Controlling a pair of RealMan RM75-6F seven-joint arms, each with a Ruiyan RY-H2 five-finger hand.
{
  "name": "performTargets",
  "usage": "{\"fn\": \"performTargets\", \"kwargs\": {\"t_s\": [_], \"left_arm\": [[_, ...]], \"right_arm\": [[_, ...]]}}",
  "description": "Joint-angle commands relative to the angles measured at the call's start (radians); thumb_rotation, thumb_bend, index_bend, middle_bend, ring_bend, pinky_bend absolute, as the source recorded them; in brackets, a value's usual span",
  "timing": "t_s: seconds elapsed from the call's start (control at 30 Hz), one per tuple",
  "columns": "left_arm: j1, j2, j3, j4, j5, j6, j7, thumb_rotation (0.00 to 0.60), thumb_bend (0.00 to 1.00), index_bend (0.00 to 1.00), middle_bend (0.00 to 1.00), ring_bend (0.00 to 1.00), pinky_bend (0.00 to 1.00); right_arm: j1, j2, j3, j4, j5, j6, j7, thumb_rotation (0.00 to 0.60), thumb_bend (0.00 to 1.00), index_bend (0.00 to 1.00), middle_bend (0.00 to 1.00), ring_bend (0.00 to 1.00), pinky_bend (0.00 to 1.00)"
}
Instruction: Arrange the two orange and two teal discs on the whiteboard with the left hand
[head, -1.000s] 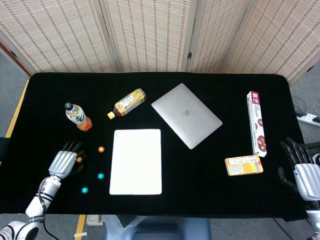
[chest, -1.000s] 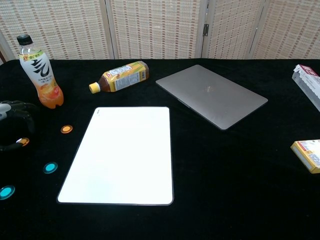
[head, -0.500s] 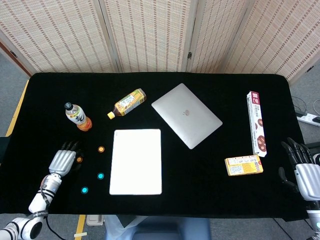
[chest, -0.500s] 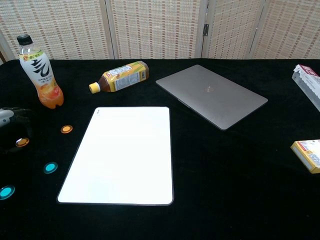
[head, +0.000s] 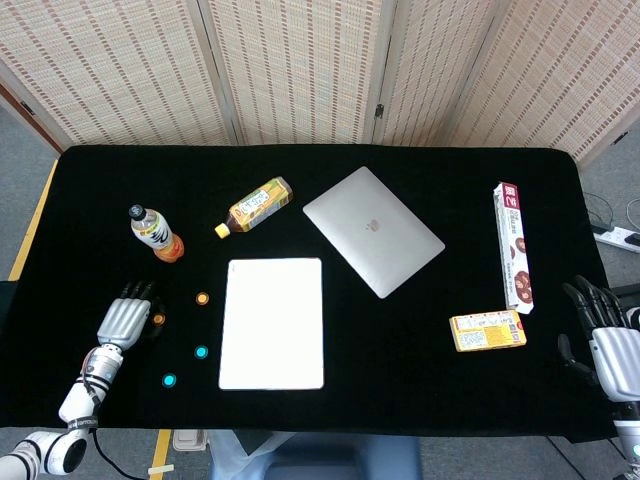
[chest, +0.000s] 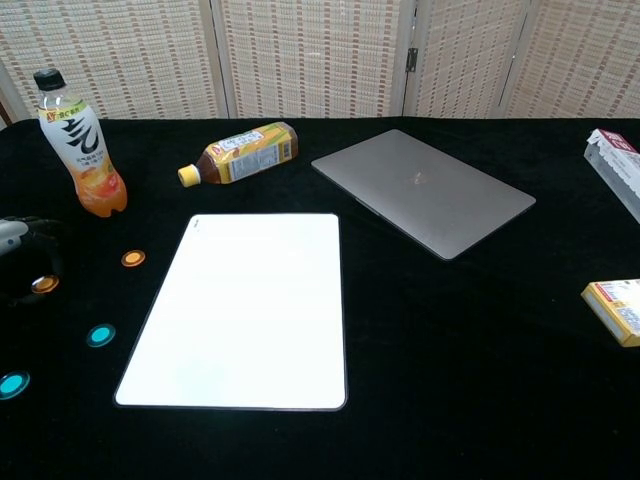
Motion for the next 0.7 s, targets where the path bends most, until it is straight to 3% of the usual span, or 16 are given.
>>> {"fn": "performTargets", "kwargs": {"t_s": [0.03,0.43,0.7], "left_arm": [[0.0,0.001,0.001,0.002,-0.001,-0.001,0.003,0.6,0.42,0.46,0.11,0.0,0.0],[0.004,0.006,0.003,-0.001,0.006,0.024,-0.004,0.6,0.44,0.54,0.11,0.0,0.0],[-0.01,0.06,0.003,-0.13,0.049,0.067,0.03,0.6,0.44,0.54,0.11,0.0,0.0]], "right_arm": [[0.0,0.0,0.0,-0.001,0.0,-0.001,0.0,0.6,0.58,0.0,0.0,0.0,0.0],[0.0,0.001,0.001,-0.004,0.0,-0.002,-0.002,0.6,0.58,0.0,0.0,0.0,0.0],[-0.001,0.001,0.001,-0.002,-0.002,0.0,0.0,0.6,0.58,0.0,0.0,0.0,0.0]]}}
